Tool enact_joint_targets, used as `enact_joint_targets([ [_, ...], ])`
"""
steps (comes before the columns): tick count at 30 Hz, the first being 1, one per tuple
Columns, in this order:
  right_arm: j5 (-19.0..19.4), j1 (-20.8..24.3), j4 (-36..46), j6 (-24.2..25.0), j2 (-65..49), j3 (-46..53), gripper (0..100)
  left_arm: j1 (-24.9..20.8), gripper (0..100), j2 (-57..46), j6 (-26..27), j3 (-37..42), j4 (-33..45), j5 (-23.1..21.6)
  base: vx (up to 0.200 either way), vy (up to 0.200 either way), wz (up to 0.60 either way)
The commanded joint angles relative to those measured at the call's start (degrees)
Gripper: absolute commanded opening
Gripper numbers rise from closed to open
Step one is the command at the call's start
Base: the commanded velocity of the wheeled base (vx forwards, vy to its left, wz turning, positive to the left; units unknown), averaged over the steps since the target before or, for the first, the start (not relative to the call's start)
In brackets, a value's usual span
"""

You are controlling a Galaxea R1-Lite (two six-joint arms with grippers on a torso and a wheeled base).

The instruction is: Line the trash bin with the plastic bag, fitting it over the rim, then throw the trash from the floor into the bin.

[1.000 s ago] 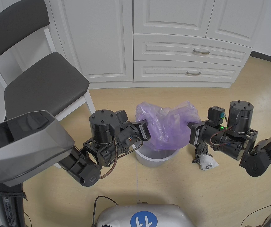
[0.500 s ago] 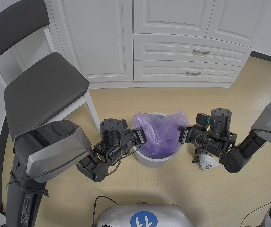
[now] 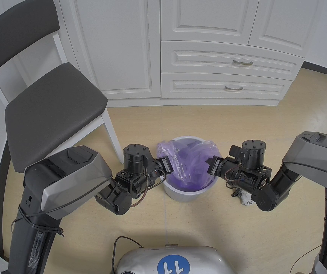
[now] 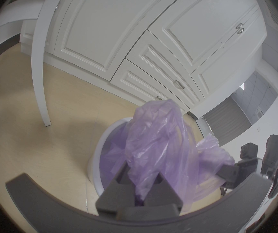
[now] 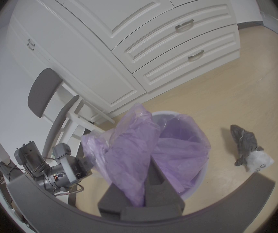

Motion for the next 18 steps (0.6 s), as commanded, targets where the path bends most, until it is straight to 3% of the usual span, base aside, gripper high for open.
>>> enact_joint_targets([
  [1, 0.9, 2.3, -0.3, 0.6, 1.8, 0.2, 0, -0.1, 0, -2.6, 0.0, 2.3, -0.3, 0.1, 0.0, 0.0, 0.0],
  [4, 0.9, 3.3, -0.5, 0.7, 2.6, -0.2, 0, 0.1, 0, -3.6, 0.1, 3.6, -0.7, -0.1, 0.0, 0.0, 0.0],
  [10, 0.9, 5.8, -3.8, 7.3, 5.9, -1.9, 0, 0.2, 0, -3.6, 0.1, 4.9, -5.2, -0.3, 0.0, 0.0, 0.0],
  [18, 0.9, 4.5, -7.1, 7.7, 9.2, -3.2, 0, -0.2, 0, -2.7, 0.2, 5.1, -5.6, -0.5, 0.0, 0.0, 0.0],
])
